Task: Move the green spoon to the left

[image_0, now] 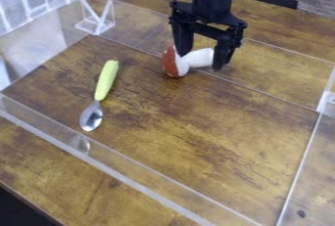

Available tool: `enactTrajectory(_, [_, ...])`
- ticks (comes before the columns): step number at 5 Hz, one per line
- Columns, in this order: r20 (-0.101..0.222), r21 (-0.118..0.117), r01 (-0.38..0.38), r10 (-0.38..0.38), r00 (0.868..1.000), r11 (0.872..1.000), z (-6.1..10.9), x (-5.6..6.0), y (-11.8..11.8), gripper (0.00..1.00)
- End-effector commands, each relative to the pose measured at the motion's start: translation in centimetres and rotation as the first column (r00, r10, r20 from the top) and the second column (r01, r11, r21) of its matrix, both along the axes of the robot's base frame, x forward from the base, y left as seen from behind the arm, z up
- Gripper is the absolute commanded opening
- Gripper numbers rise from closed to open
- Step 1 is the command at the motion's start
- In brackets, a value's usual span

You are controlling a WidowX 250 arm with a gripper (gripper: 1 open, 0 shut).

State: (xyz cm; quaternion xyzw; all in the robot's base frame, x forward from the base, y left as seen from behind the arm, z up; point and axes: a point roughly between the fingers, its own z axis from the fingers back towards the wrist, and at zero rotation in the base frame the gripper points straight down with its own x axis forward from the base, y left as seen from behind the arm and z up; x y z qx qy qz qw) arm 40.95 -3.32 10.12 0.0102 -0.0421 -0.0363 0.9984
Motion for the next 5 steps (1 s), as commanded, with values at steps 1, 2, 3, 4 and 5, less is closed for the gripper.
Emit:
enactTrajectory(1, [0.061, 0.001, 0.015, -0.015, 0.998, 1.000, 2.0, 0.4, -0.5, 1.00])
enactTrajectory(2, [0.060, 0.001, 0.018, -0.018, 0.998, 1.000, 1.9, 0.4, -0.6, 1.00])
enactTrajectory(3, [0.016, -0.003, 0.013, -0.013, 1.000, 1.000, 0.3, 0.0, -0.6, 1.00])
enactTrajectory(4, [0.008, 0.000, -0.051, 0.051, 0.999, 0.999, -0.2, -0.8, 1.7, 1.00])
enactTrajectory(5, [0.022, 0.005, -0.123, 0.123, 0.992, 0.992, -0.1, -1.7, 4.6, 1.00])
